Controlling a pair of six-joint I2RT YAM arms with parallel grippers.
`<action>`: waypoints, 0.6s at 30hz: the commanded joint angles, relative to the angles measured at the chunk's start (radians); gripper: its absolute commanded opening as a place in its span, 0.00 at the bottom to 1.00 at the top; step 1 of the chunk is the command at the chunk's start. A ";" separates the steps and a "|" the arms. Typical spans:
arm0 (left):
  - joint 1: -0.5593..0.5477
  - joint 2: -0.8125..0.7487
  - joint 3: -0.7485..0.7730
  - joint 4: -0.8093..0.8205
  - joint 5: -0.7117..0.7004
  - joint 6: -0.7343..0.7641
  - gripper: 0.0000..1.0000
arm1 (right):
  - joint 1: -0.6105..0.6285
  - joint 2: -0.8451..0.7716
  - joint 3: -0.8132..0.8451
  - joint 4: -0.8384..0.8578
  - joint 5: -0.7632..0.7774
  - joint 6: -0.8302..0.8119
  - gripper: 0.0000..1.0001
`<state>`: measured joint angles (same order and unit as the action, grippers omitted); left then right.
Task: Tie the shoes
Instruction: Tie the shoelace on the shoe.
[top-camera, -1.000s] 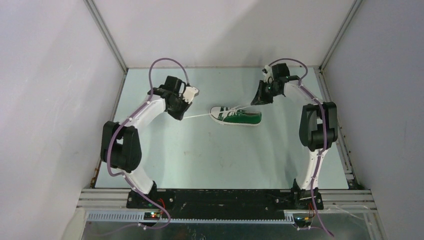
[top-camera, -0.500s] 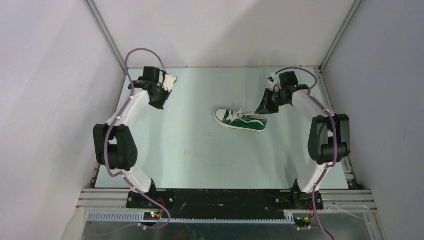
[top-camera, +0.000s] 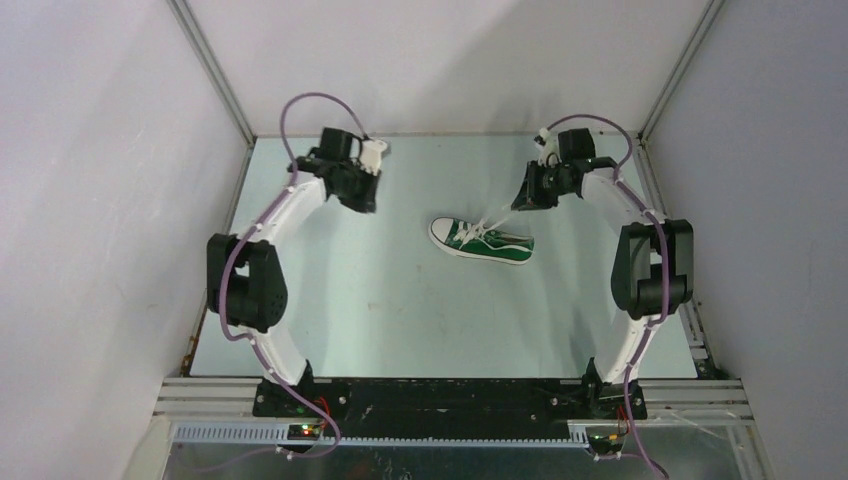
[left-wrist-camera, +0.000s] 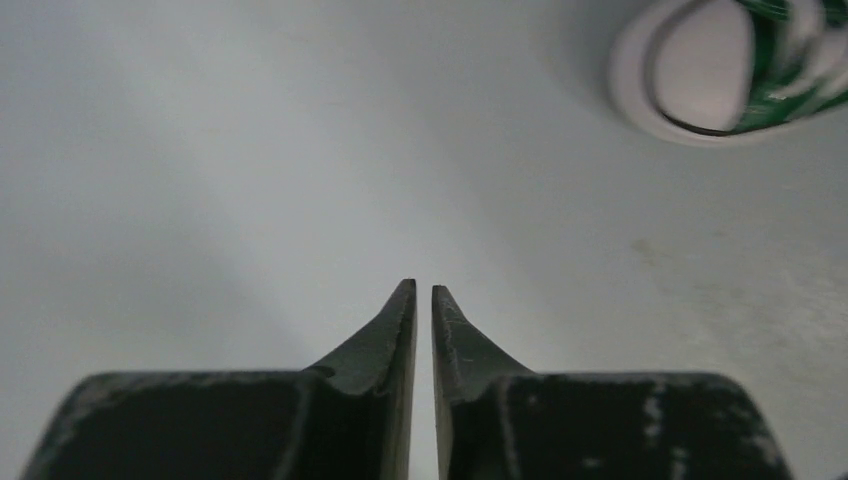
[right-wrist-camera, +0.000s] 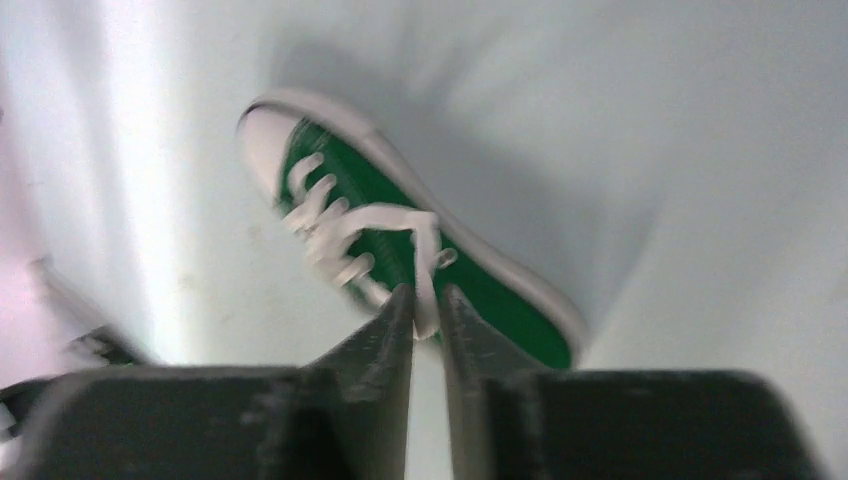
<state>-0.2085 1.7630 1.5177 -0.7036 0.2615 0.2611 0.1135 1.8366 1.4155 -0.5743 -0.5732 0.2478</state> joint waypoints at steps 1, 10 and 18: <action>-0.099 -0.044 -0.086 0.109 0.078 -0.204 0.23 | -0.017 0.059 0.139 0.012 0.307 -0.135 0.37; -0.193 0.182 -0.029 0.144 0.220 -0.328 0.28 | -0.034 0.082 -0.056 -0.069 0.194 -0.332 0.52; -0.238 0.386 0.141 0.207 0.304 -0.342 0.30 | 0.060 0.034 -0.149 -0.146 -0.139 -0.357 0.45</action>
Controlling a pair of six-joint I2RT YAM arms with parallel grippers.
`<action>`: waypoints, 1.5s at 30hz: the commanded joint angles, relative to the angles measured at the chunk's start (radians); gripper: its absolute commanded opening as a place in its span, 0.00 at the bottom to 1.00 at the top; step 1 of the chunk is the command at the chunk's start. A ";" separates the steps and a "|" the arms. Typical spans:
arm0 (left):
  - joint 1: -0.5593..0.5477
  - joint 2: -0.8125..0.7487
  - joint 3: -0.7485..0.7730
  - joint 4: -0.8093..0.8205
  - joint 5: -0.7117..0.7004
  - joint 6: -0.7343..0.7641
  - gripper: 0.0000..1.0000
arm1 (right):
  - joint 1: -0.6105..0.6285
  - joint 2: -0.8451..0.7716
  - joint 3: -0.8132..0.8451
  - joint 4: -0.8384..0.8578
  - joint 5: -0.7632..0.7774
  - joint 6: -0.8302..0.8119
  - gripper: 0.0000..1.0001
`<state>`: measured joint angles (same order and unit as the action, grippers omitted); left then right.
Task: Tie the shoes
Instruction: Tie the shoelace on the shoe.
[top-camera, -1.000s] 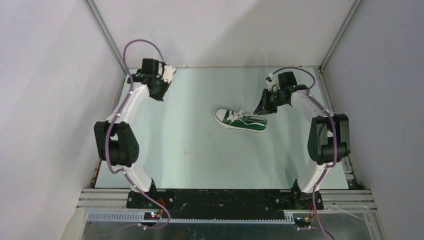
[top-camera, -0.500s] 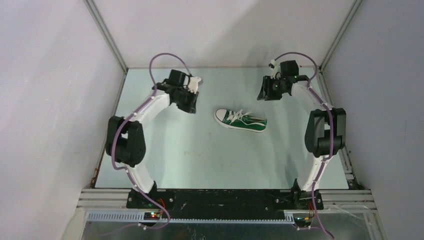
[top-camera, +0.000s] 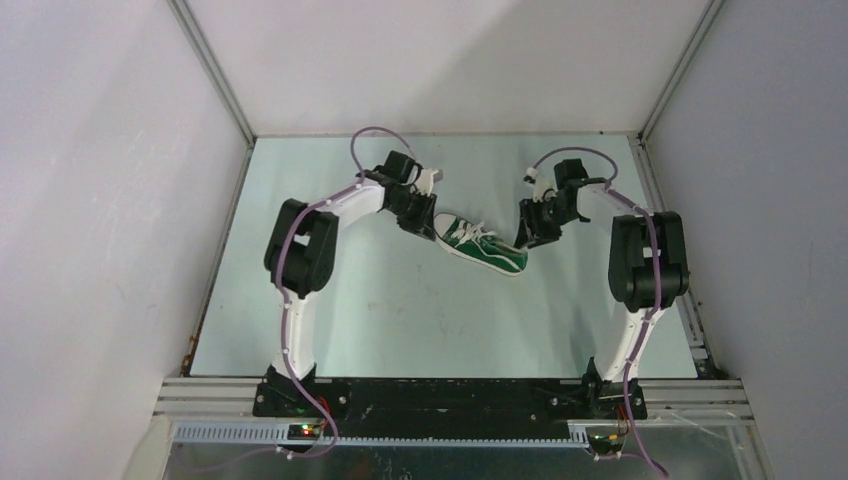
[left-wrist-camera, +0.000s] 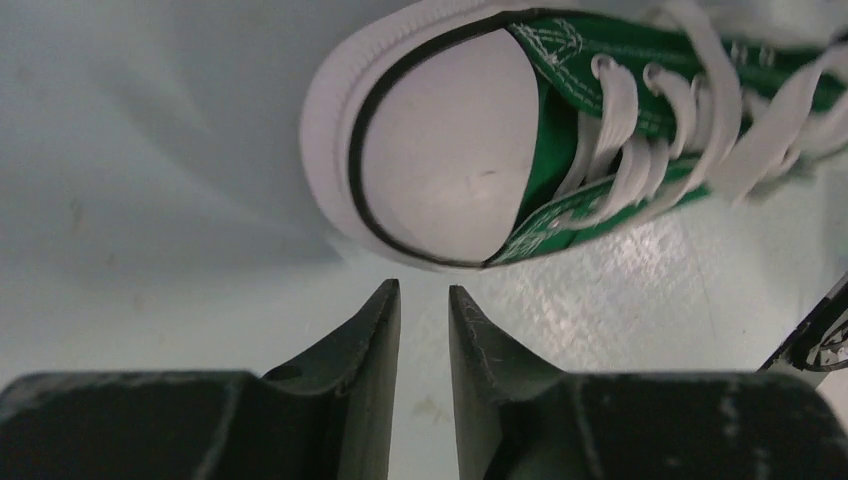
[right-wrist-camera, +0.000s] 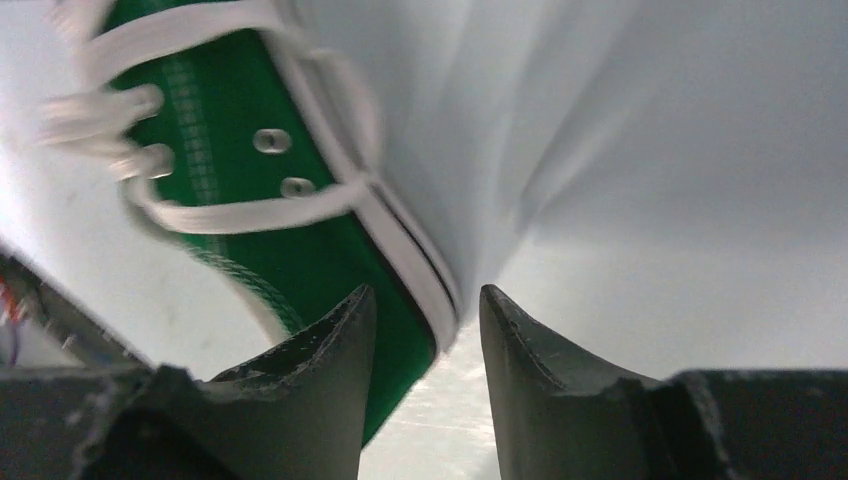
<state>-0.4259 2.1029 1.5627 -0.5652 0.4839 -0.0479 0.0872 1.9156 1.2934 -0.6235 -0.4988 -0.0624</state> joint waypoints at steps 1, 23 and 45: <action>-0.022 0.068 0.127 0.067 0.081 -0.028 0.31 | 0.111 -0.049 -0.033 -0.103 -0.257 -0.055 0.45; -0.017 -0.235 -0.132 0.108 0.285 0.136 0.37 | 0.092 -0.045 0.116 -0.006 -0.123 -0.069 0.52; -0.104 0.004 0.005 0.181 0.311 0.024 0.08 | 0.155 0.236 0.307 -0.153 -0.347 -0.232 0.64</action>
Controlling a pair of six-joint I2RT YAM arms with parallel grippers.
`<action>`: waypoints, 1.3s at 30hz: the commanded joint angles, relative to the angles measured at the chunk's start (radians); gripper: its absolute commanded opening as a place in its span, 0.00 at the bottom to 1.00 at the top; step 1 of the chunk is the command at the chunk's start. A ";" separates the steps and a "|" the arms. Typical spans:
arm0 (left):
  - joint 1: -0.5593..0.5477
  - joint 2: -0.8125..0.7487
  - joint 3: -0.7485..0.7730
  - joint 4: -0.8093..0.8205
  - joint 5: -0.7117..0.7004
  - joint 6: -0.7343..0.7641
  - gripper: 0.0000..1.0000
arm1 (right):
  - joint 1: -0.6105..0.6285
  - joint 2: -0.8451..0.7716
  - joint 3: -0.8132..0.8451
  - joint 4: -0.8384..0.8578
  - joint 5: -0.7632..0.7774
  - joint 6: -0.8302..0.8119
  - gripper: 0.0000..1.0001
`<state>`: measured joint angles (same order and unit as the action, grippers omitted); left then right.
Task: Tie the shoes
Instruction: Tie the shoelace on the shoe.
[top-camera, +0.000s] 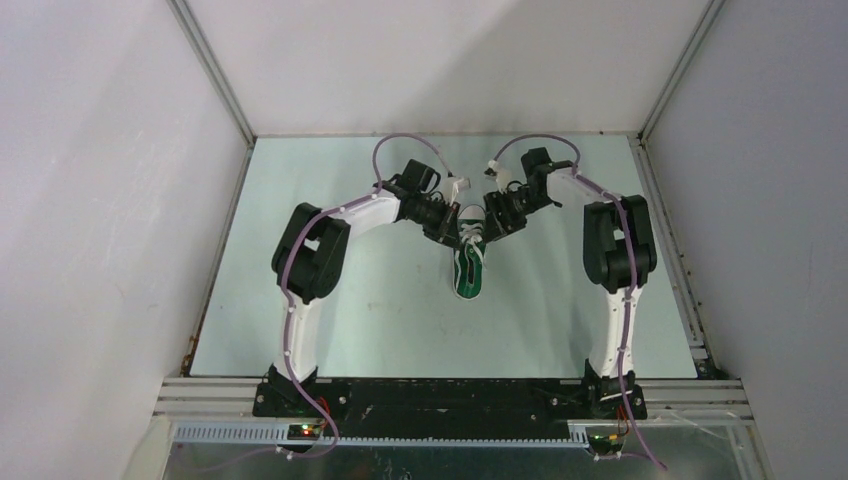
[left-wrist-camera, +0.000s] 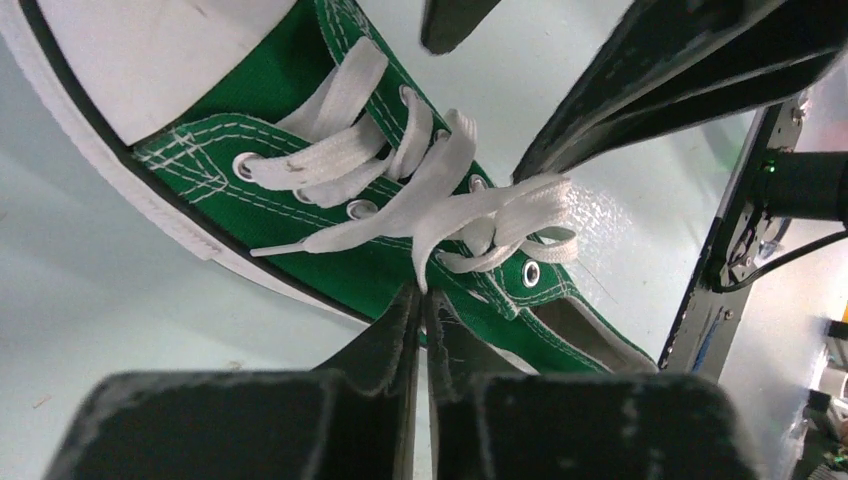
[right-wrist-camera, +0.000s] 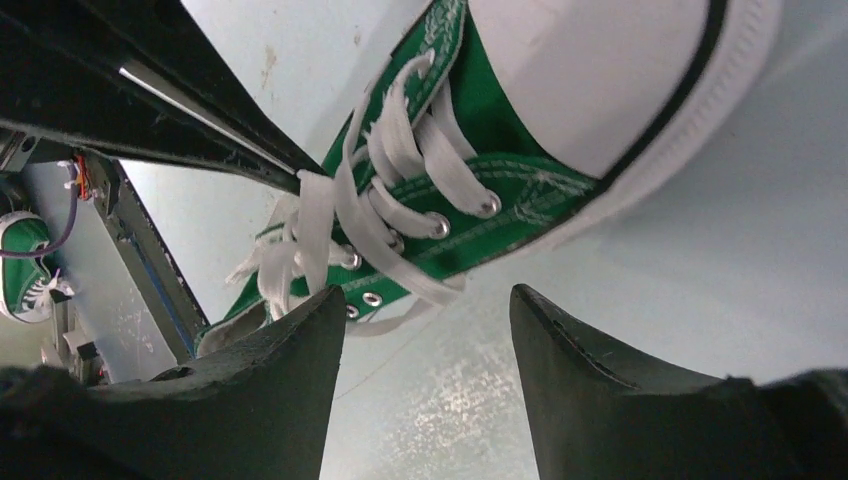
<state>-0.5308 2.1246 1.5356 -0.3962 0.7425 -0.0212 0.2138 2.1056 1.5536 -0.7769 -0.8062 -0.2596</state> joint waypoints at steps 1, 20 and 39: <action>0.002 -0.021 0.028 0.005 0.054 0.000 0.05 | 0.033 0.055 0.055 0.002 -0.027 -0.035 0.63; 0.126 -0.273 -0.100 -0.316 -0.492 0.272 0.00 | -0.246 -0.300 -0.165 0.020 0.371 0.131 0.00; 0.205 -0.370 -0.224 -0.317 -0.698 0.362 0.00 | -0.300 -0.288 -0.226 0.019 0.544 -0.068 0.00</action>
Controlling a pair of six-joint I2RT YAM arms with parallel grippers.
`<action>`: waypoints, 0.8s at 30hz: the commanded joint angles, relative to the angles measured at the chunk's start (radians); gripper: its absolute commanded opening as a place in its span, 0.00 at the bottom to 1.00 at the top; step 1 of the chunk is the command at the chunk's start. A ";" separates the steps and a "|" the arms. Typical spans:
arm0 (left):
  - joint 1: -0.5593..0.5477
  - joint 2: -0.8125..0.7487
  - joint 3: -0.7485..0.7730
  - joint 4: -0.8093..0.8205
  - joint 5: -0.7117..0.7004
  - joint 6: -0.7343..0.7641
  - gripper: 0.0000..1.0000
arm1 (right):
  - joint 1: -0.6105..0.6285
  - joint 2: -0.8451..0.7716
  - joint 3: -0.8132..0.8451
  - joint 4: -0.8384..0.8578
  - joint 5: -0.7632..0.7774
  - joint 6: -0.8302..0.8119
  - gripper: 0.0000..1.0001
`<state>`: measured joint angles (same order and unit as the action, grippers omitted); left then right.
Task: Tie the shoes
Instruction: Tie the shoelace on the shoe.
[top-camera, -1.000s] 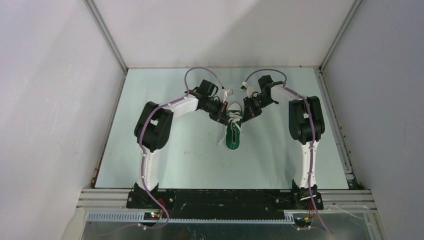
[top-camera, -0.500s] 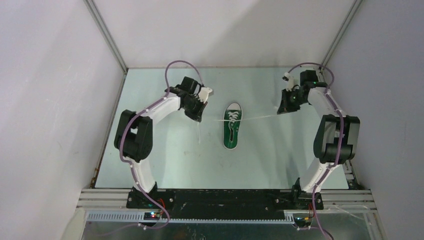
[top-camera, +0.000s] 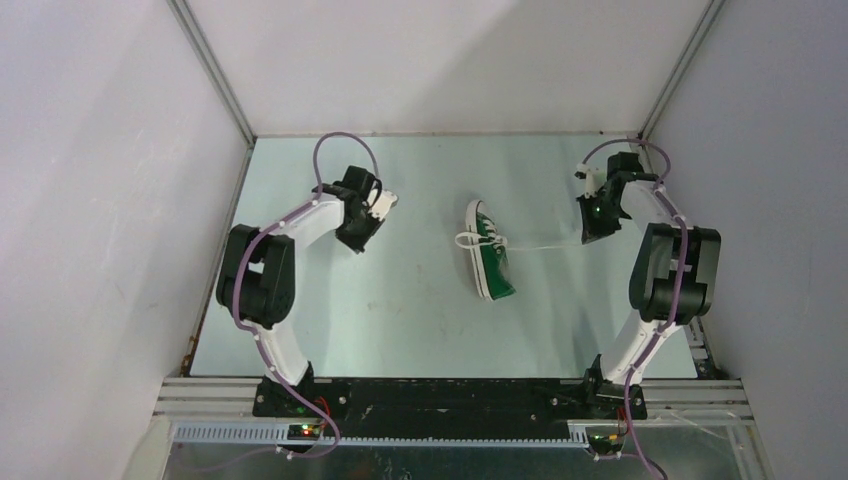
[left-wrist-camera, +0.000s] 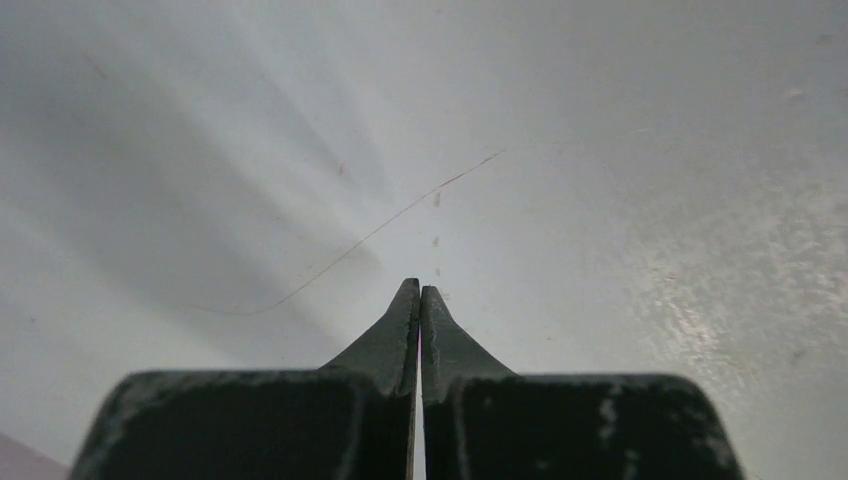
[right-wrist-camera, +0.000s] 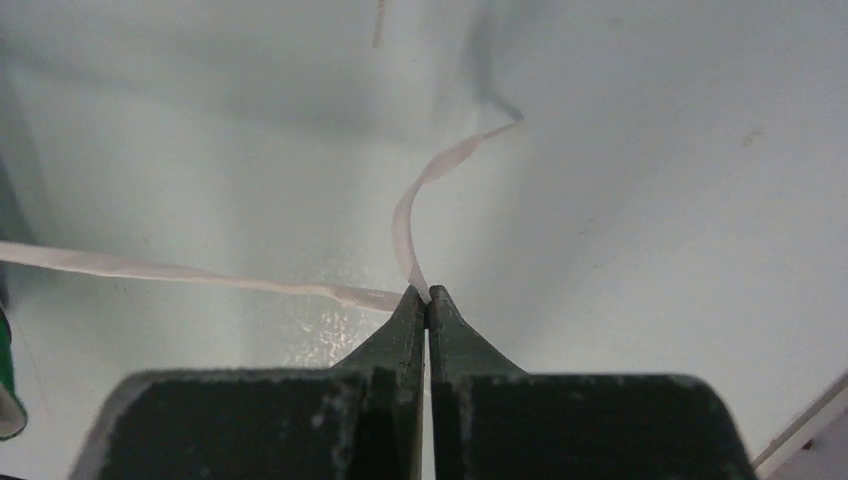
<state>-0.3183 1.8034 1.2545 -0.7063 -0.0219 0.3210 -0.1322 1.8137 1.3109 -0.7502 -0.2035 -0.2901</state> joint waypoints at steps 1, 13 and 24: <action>-0.008 -0.045 0.065 -0.008 0.118 0.016 0.00 | 0.074 0.001 0.021 -0.008 -0.105 -0.028 0.00; -0.004 -0.102 0.081 0.069 0.405 -0.158 0.21 | 0.234 -0.056 0.209 -0.054 -0.262 -0.008 0.44; 0.030 -0.111 0.093 0.036 0.094 -0.439 0.64 | 0.608 0.201 0.560 -0.217 -0.359 -0.282 0.39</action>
<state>-0.3157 1.7340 1.3029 -0.6189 0.2611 0.0025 0.3702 1.8721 1.7363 -0.8818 -0.5320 -0.4931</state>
